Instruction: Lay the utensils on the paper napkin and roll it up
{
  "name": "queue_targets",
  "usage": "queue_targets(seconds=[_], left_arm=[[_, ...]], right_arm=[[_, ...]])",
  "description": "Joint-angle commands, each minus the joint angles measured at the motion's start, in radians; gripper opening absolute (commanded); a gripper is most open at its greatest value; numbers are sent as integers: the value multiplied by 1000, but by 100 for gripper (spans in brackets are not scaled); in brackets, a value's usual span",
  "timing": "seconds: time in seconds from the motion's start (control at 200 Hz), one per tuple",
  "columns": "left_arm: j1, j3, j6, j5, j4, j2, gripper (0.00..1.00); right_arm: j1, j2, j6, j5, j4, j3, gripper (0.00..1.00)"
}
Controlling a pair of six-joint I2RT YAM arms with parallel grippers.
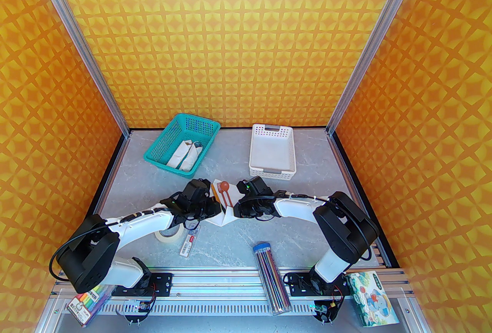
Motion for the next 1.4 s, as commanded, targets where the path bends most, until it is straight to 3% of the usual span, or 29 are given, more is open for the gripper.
queue_targets(seconds=[0.0, 0.695, 1.095, 1.395], left_arm=[[5, 46, 15, 88, 92, 47, 3], [4, 163, 79, 113, 78, 283, 0], [39, 171, 108, 78, 43, 317, 0], [57, 179, 128, 78, 28, 325, 0]], right_arm=[[3, 15, 0, 17, -5, 25, 18], [3, 21, -1, 14, -11, 28, 17], [4, 2, 11, -4, 0, 35, 20], [2, -57, -19, 35, -107, 104, 26]])
